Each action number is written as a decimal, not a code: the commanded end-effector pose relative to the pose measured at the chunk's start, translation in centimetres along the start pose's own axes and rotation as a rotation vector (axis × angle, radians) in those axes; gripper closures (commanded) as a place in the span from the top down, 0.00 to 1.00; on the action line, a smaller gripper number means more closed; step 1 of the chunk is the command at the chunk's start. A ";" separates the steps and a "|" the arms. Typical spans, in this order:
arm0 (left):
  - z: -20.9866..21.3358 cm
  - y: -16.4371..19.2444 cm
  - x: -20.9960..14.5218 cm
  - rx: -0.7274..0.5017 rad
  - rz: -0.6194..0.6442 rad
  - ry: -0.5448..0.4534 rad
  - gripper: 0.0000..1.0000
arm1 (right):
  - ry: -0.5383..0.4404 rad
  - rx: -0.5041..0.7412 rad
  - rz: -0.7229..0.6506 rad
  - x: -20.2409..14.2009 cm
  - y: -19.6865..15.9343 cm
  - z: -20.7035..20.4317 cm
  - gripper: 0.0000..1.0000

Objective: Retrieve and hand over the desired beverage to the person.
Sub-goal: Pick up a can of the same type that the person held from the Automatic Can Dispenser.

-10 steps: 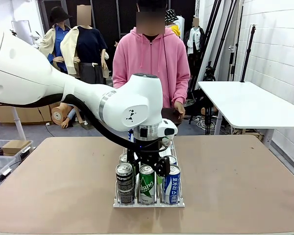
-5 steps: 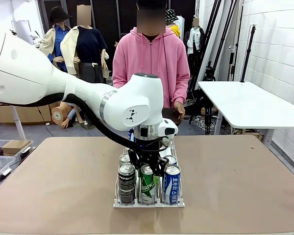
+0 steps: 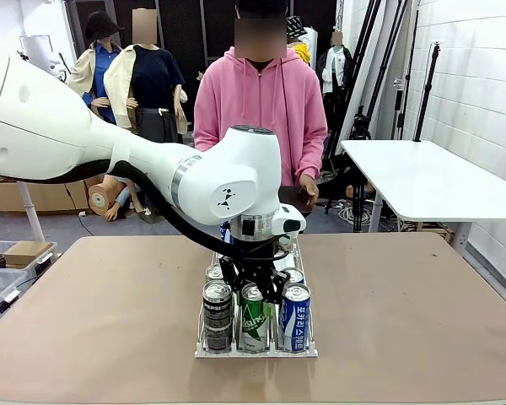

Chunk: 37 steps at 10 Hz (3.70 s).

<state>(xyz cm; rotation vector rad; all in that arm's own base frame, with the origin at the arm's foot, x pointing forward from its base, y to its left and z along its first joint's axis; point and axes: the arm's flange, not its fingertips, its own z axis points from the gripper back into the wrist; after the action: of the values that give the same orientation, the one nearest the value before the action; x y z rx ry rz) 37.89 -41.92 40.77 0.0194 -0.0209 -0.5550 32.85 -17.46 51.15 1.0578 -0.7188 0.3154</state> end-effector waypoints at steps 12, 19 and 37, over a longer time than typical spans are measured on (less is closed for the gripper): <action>8.8 0.4 0.7 0.012 -0.005 -0.030 0.00 | -0.023 0.021 0.004 0.2 0.0 0.0 1.00; 22.2 5.6 -0.6 -0.035 -0.016 -0.118 0.00 | -0.023 0.021 0.004 0.2 0.0 0.0 1.00; 20.1 28.1 -15.1 0.022 0.273 -0.073 0.00 | -0.023 0.021 0.004 0.2 0.0 0.0 1.00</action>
<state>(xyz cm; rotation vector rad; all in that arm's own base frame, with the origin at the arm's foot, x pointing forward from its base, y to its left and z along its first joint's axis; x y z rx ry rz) 39.39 -10.82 60.94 0.0113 -0.0999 -0.2892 32.86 -17.46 51.14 1.0577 -0.7182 0.3151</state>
